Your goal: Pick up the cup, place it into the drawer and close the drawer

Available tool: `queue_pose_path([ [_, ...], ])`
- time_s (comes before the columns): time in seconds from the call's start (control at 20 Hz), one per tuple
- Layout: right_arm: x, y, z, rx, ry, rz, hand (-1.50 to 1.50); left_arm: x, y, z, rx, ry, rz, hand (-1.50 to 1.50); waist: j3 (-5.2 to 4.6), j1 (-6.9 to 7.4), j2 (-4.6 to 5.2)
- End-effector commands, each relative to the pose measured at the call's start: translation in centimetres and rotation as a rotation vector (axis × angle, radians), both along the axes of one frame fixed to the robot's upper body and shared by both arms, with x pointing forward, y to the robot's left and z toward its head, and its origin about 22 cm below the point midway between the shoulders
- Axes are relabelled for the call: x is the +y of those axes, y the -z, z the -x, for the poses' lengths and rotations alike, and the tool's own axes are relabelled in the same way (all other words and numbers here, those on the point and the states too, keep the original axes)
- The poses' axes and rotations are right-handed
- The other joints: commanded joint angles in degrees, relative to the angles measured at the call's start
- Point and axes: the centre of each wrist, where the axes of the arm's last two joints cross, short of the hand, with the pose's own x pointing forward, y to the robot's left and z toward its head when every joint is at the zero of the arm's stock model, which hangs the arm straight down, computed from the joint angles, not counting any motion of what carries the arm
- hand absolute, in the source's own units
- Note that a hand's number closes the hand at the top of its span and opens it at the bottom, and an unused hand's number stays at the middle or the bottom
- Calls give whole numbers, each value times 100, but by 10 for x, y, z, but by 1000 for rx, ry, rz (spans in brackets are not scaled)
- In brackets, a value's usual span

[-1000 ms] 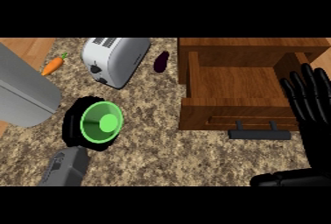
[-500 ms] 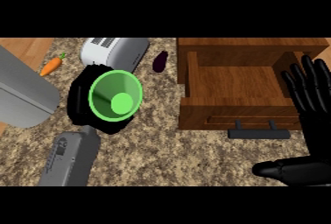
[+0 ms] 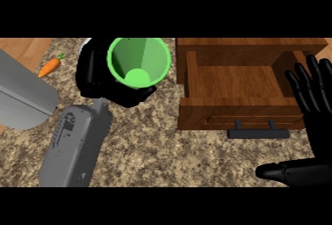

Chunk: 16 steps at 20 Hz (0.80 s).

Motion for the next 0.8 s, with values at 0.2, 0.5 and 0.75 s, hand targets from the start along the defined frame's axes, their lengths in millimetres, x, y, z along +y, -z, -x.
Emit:
queue_pose_path([
  [0.2,-2,2,3,9,15,3,-150,-48,-49,-22,-17,-9,-58,150,0,-20,6],
  [0.5,1,6,14,11,2,9,-150,-71,-46,-44,33,6,-137,150,1,-55,10],
  [0.75,-9,16,16,8,-7,8,-150,-92,-33,-55,71,-21,-170,150,2,-113,25],
])
